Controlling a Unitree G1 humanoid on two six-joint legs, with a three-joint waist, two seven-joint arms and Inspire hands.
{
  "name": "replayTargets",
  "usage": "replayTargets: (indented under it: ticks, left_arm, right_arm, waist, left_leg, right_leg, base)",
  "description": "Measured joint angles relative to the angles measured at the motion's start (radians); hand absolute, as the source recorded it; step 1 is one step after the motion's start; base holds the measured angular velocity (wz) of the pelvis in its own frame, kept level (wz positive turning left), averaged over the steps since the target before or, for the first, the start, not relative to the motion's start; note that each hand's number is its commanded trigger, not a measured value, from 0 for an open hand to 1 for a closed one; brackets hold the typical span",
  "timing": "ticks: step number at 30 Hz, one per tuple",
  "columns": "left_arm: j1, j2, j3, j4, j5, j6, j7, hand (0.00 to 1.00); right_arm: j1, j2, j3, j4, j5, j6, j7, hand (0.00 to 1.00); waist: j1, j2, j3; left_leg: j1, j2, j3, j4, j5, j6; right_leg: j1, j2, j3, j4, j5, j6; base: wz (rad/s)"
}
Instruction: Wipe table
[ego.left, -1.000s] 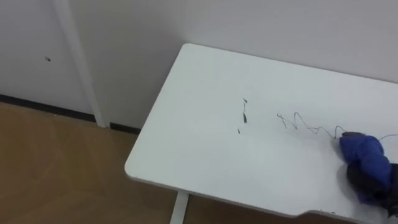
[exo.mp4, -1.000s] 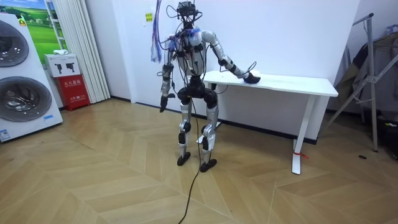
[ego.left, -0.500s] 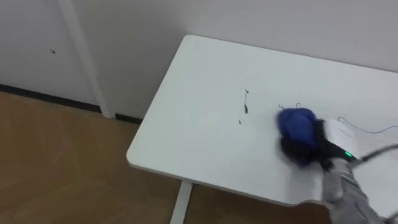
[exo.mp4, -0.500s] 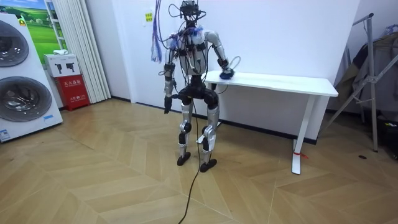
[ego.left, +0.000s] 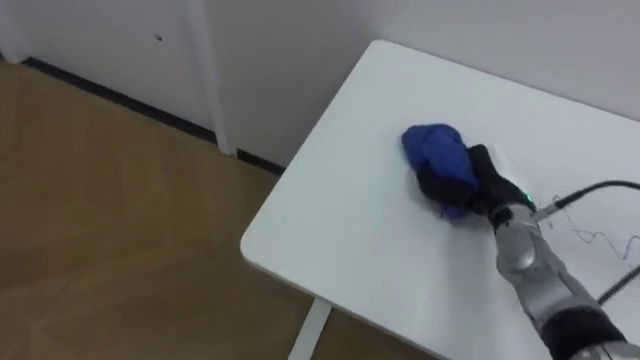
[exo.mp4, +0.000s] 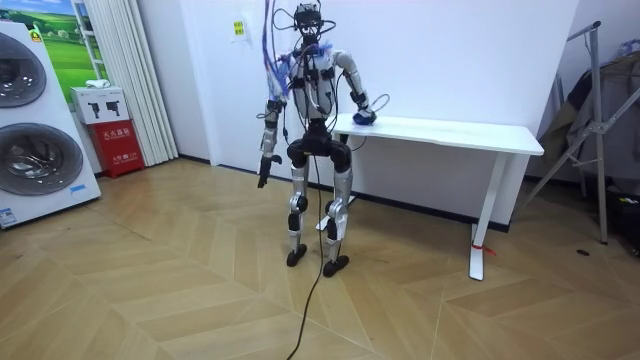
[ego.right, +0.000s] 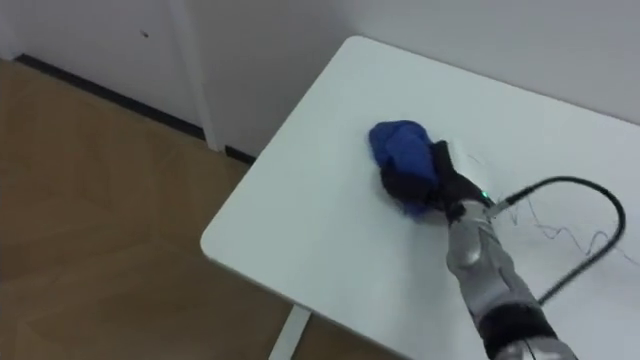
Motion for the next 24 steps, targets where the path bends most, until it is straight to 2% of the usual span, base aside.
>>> replayTargets:
  ticks: [1,2,3,4,6,9,13,16,17,19,20,21,22,24]
  left_arm:
    - [-0.002,0.002,0.008,0.007,0.000,-0.006,0.002,0.00]
    - [-0.003,0.004,0.039,0.013,0.003,-0.012,0.004,0.00]
    - [-0.004,0.005,0.074,0.013,0.007,-0.015,0.011,0.00]
    - [-0.004,0.008,0.085,0.014,0.007,-0.015,0.015,0.00]
    - [-0.009,0.017,0.098,0.011,0.005,-0.014,0.026,0.00]
    - [-0.015,0.019,0.097,-0.010,0.005,-0.012,0.035,0.00]
    - [-0.043,0.021,0.083,-0.005,0.007,-0.006,0.033,0.00]
    - [-0.050,0.023,0.041,0.000,-0.004,-0.005,0.024,0.00]
    - [-0.057,0.024,0.029,0.008,-0.003,-0.005,0.017,0.00]
    - [-0.068,0.023,0.026,0.011,-0.002,-0.005,-0.002,0.00]
    - [-0.067,0.024,0.025,0.011,-0.002,-0.005,-0.007,0.00]
    - [-0.066,0.029,0.024,0.011,-0.002,-0.005,-0.016,0.00]
    - [-0.068,0.032,0.023,0.011,-0.002,-0.005,-0.019,0.00]
    - [-0.075,0.041,0.015,0.011,-0.004,-0.007,-0.031,0.00]
  right_arm:
    - [0.026,-0.013,-0.021,0.006,0.003,-0.010,-0.010,1.00]
    - [0.072,-0.036,-0.076,0.025,0.007,-0.021,-0.030,1.00]
    - [0.106,-0.049,-0.143,0.058,0.016,-0.024,-0.050,1.00]
    - [0.117,-0.056,-0.172,0.080,0.029,-0.025,-0.060,1.00]
    - [0.151,-0.108,-0.241,0.162,0.094,-0.025,-0.075,1.00]
    - [0.199,-0.149,-0.279,0.201,0.144,-0.011,-0.086,1.00]
    - [0.186,-0.150,-0.280,0.199,0.148,0.022,-0.090,1.00]
    - [0.104,-0.153,-0.236,0.197,0.141,0.096,-0.089,1.00]
    - [0.055,-0.155,-0.200,0.198,0.141,0.128,-0.084,1.00]
    - [-0.036,-0.160,-0.135,0.196,0.124,0.169,-0.063,1.00]
    - [-0.063,-0.162,-0.112,0.196,0.115,0.178,-0.057,1.00]
    - [-0.121,-0.164,-0.067,0.196,0.100,0.185,-0.039,1.00]
    - [-0.146,-0.164,-0.044,0.197,0.098,0.185,-0.028,1.00]
    - [-0.222,-0.166,-0.010,0.207,0.098,0.181,0.001,1.00]
  waist:
    - [-0.005,-0.001,-0.0018]
    - [-0.021,-0.004,-0.0083]
    - [-0.037,-0.005,-0.0096]
    - [-0.048,-0.006,-0.0105]
    - [-0.087,-0.007,-0.0150]
    - [-0.104,-0.006,-0.0156]
    - [-0.102,-0.004,-0.0157]
    - [-0.091,0.012,-0.0151]
    - [-0.071,0.020,-0.0139]
    - [-0.041,0.032,-0.0118]
    - [-0.033,0.034,-0.0096]
    - [-0.023,0.040,-0.0037]
    - [-0.020,0.039,-0.0025]
    - [-0.015,0.040,0.0066]
  left_leg:
    - [0.005,-0.001,0.006,0.000,0.000,0.000]
    - [0.011,-0.003,0.019,0.000,0.000,0.000]
    - [0.018,-0.003,0.032,0.000,0.000,0.000]
    - [0.017,-0.004,0.033,0.000,0.000,0.000]
    - [0.017,-0.007,0.033,0.001,-0.006,0.010]
    - [0.016,-0.002,0.047,0.003,-0.015,0.022]
    - [-0.002,0.004,0.051,0.018,-0.021,0.022]
    - [-0.030,0.014,0.060,0.038,-0.019,0.015]
    - [-0.041,0.022,0.081,0.038,-0.013,0.010]
    - [-0.080,0.029,0.096,0.041,0.005,0.009]
    - [-0.088,0.031,0.102,0.041,0.009,0.007]
    - [-0.102,0.035,0.108,0.041,0.015,0.005]
    - [-0.109,0.037,0.108,0.040,0.019,0.003]
    - [-0.128,0.036,0.097,0.026,0.038,-0.002]
  right_leg:
    - [0.003,-0.002,0.007,0.000,0.000,0.000]
    - [0.004,-0.005,0.022,0.000,0.001,0.002]
    - [0.007,-0.006,0.030,0.000,0.002,0.006]
    - [0.009,-0.006,0.031,0.000,0.003,0.007]
    - [0.010,-0.008,0.029,0.002,-0.001,0.015]
    - [0.007,-0.003,0.046,0.003,-0.004,0.019]
    - [-0.006,0.001,0.049,0.002,-0.002,0.023]
    - [-0.042,0.007,0.060,0.023,0.005,0.011]
    - [-0.067,0.013,0.080,0.032,0.012,0.002]
    - [-0.123,0.020,0.100,0.046,0.021,-0.010]
    - [-0.137,0.022,0.109,0.050,0.022,-0.013]
    - [-0.157,0.024,0.110,0.053,0.025,-0.019]
    - [-0.165,0.026,0.110,0.052,0.026,-0.021]
    - [-0.195,0.029,0.106,0.054,0.028,-0.025]
  base:
    - [-0.31]
    - [-0.30]
    - [-0.26]
    - [-0.20]
    - [-0.11]
    - [-0.13]
    - [-0.18]
    - [-0.16]
    - [-0.44]
    - [-0.36]
    - [-0.22]
    - [-0.17]
    - [-0.04]
    - [0.16]
